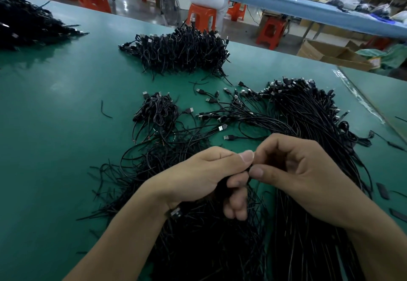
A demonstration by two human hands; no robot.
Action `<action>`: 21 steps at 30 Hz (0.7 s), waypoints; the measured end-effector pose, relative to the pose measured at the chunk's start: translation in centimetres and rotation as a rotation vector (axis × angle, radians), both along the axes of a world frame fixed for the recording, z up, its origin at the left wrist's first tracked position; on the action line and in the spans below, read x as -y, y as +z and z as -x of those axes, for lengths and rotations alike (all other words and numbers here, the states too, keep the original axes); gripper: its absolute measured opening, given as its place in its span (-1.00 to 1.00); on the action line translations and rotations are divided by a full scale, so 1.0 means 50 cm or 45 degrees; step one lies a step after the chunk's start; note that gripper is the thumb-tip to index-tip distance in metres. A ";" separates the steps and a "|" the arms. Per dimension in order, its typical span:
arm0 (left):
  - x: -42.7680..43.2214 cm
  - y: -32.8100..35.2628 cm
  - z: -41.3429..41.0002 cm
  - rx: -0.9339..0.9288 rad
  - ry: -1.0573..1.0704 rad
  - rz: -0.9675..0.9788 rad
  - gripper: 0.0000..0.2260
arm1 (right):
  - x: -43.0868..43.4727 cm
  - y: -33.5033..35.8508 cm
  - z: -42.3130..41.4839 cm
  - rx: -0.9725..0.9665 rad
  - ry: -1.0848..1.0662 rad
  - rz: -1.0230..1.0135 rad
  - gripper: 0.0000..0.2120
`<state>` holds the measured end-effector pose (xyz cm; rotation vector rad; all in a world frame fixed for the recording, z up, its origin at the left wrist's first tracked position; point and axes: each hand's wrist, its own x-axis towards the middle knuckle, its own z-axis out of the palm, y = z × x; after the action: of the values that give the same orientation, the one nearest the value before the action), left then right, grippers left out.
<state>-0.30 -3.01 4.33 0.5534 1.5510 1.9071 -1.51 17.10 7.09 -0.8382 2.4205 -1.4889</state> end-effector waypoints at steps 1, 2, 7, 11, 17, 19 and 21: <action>-0.002 -0.001 0.001 0.001 0.022 0.027 -0.58 | -0.001 0.000 -0.001 -0.038 -0.017 -0.047 -0.82; -0.005 -0.002 0.002 -0.013 0.067 0.067 -0.58 | 0.000 0.001 -0.002 -0.069 -0.036 -0.095 -0.83; -0.011 -0.014 0.011 -0.374 0.257 0.542 -0.52 | 0.003 0.000 -0.017 -0.224 -0.097 -0.329 -0.92; -0.011 -0.009 0.011 -0.339 0.313 0.632 -0.59 | 0.029 -0.005 -0.031 -0.308 -0.065 -0.378 -0.81; -0.030 -0.029 0.007 0.155 0.324 0.012 -0.56 | 0.060 0.007 -0.039 -0.563 -0.165 -0.275 -0.92; -0.029 -0.024 0.001 0.283 0.215 -0.115 -0.50 | 0.062 0.009 -0.040 -0.607 -0.167 -0.253 -0.90; -0.029 -0.024 0.003 0.258 0.150 -0.097 -0.35 | 0.060 0.006 -0.040 -0.591 -0.153 -0.199 -0.88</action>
<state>-0.43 -1.56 3.10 0.2953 1.4133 2.0482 0.48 14.10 7.39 -1.1232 2.9190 -1.2240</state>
